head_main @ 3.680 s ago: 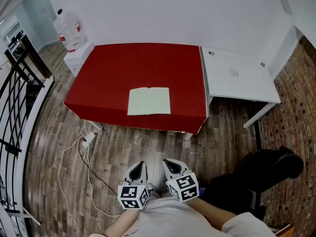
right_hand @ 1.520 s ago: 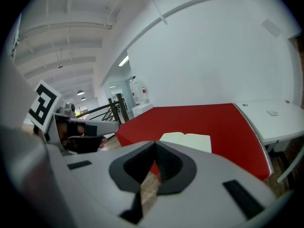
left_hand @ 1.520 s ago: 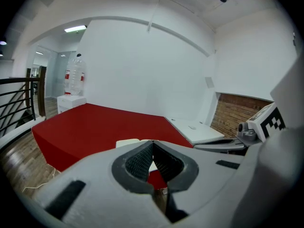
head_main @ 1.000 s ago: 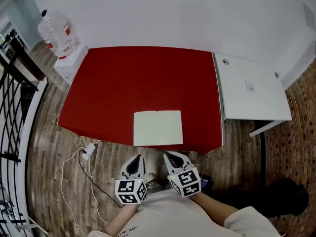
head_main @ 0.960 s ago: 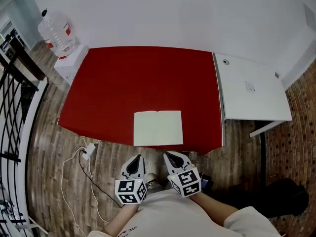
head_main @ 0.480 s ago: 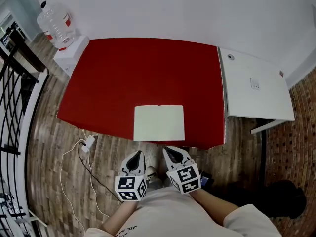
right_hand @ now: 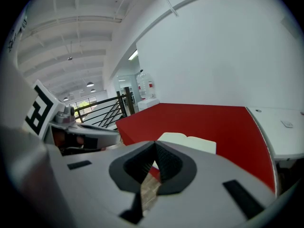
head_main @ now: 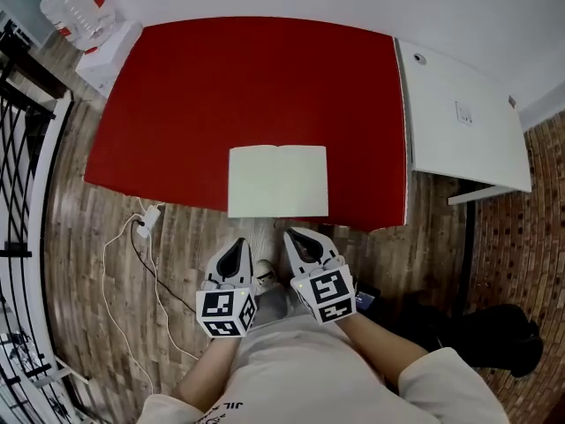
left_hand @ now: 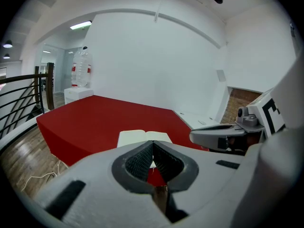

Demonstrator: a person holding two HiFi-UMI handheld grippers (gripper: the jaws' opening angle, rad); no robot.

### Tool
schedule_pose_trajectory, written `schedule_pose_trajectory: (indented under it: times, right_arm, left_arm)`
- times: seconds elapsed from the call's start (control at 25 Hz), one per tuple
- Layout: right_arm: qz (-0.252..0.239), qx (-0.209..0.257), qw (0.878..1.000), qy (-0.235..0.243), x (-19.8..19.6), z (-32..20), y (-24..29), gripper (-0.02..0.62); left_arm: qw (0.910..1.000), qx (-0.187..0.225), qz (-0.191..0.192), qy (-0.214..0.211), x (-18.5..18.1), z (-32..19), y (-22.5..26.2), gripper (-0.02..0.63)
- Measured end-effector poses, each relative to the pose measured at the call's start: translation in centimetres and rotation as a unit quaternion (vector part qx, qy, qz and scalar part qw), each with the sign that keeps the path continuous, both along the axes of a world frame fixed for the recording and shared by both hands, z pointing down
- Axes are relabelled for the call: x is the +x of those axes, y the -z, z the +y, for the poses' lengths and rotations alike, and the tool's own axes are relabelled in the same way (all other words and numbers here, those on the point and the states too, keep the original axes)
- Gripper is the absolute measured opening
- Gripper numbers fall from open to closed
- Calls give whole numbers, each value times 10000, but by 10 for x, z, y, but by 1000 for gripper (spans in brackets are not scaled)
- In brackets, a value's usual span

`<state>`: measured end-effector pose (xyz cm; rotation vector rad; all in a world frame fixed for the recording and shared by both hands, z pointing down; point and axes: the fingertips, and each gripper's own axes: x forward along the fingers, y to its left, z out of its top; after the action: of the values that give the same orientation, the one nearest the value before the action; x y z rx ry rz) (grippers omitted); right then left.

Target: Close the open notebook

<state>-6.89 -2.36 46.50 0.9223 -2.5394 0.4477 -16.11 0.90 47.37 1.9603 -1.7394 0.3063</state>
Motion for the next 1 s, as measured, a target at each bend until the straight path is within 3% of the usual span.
schedule_pose_trajectory:
  times: [0.6,0.88,1.0]
  right_arm:
    - [124,-247,9996,46,-9,-18,-43,6]
    - [148,-256,9995,143,-19,-23,-54,5]
    - [166,-269,9993,188,-21,-22,-57,6]
  left_arm:
    - [9990,-387,-47,205,-27,-17,-63,6]
    - [9968,-612,388,345,-43,-32,-112,9]
    - [9946,-831,432,447,-56,-37,-138,60]
